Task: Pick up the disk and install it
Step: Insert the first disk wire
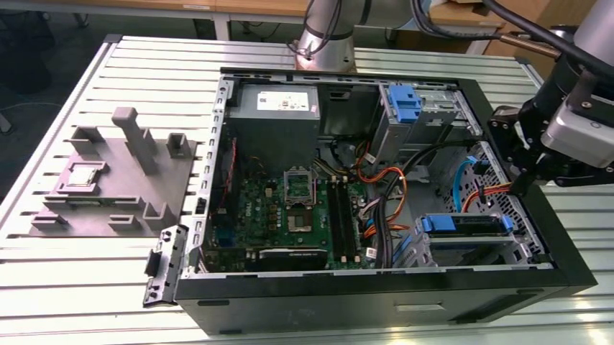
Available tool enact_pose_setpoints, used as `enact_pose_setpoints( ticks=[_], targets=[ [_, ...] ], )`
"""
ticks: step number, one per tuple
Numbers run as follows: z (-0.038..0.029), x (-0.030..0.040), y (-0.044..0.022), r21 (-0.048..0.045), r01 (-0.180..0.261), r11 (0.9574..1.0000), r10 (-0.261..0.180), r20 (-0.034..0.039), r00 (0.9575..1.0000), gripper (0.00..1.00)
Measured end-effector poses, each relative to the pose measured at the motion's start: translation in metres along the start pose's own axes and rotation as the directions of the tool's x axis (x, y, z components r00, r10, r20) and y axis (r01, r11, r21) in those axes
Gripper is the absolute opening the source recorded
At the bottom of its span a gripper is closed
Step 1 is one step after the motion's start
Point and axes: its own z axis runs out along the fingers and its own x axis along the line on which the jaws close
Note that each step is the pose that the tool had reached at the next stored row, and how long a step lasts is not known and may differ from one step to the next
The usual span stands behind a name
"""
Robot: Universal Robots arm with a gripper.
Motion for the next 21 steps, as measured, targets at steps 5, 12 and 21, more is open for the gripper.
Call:
enact_pose_setpoints(
  ticks=[5,12,21],
  targets=[
    [0.0011,-0.0002,0.0001,0.0181,0.072,0.9972,-0.072,-0.0011,0.9974,0.10],
    [0.0033,0.0001,-0.0003,0.0322,0.147,0.9887,-0.147,0.0010,0.9892,0.10],
    [0.0084,0.0032,-0.0076,0.0350,0.162,0.9861,-0.162,-0.0023,0.9867,0.17]
  ],
)
